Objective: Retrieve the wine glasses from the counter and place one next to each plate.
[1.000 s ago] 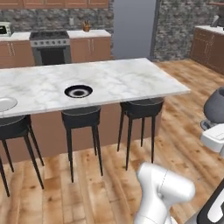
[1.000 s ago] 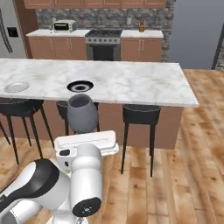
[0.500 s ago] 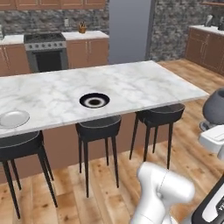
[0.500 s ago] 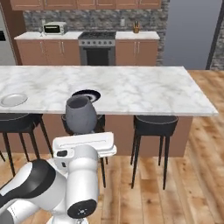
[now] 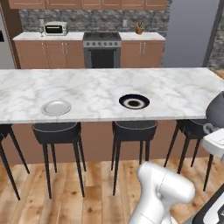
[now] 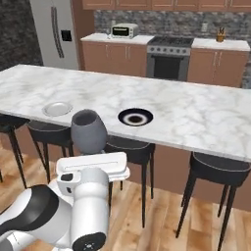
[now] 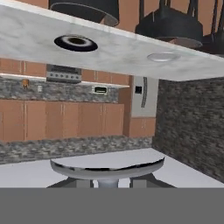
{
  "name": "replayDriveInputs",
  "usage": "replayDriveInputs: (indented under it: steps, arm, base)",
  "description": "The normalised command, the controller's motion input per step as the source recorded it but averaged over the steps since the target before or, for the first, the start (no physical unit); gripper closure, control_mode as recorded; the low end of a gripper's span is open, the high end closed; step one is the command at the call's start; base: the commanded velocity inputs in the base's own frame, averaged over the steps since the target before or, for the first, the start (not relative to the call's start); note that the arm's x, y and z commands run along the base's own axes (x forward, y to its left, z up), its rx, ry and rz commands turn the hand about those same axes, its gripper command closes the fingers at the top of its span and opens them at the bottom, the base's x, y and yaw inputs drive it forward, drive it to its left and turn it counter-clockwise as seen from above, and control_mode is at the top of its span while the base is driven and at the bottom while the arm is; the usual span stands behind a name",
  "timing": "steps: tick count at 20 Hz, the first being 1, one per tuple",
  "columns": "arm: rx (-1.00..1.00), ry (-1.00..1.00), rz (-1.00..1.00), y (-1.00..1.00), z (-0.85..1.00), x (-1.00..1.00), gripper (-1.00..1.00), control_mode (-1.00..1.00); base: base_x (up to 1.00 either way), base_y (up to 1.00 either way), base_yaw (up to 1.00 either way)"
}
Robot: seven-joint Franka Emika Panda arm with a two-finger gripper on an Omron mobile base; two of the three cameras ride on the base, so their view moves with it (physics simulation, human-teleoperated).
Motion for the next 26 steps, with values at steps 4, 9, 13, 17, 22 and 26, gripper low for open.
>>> replayDriveInputs:
  steps: [4, 9, 13, 17, 22, 26]
  arm:
    - [0.00, 0.00, 0.00, 0.00, 0.00, 0.00, 1.00, 1.00]
    - [0.00, 0.00, 0.00, 0.00, 0.00, 0.00, 1.00, 1.00]
    - [0.00, 0.00, 0.00, 0.00, 0.00, 0.00, 1.00, 1.00]
    - [0.00, 0.00, 0.00, 0.00, 0.00, 0.00, 1.00, 1.00]
    - [0.00, 0.00, 0.00, 0.00, 0.00, 0.00, 1.00, 1.00]
    - [0.00, 0.00, 0.00, 0.00, 0.00, 0.00, 1.00, 1.00]
  base:
    - [0.78, -0.31, 0.32]
    - [0.61, -0.59, 0.12]
    - [0.66, -0.61, 0.07]
    - [0.86, -0.16, 0.01]
    - [1.00, 0.01, 0.00]
    - [0.82, 0.00, -0.11]
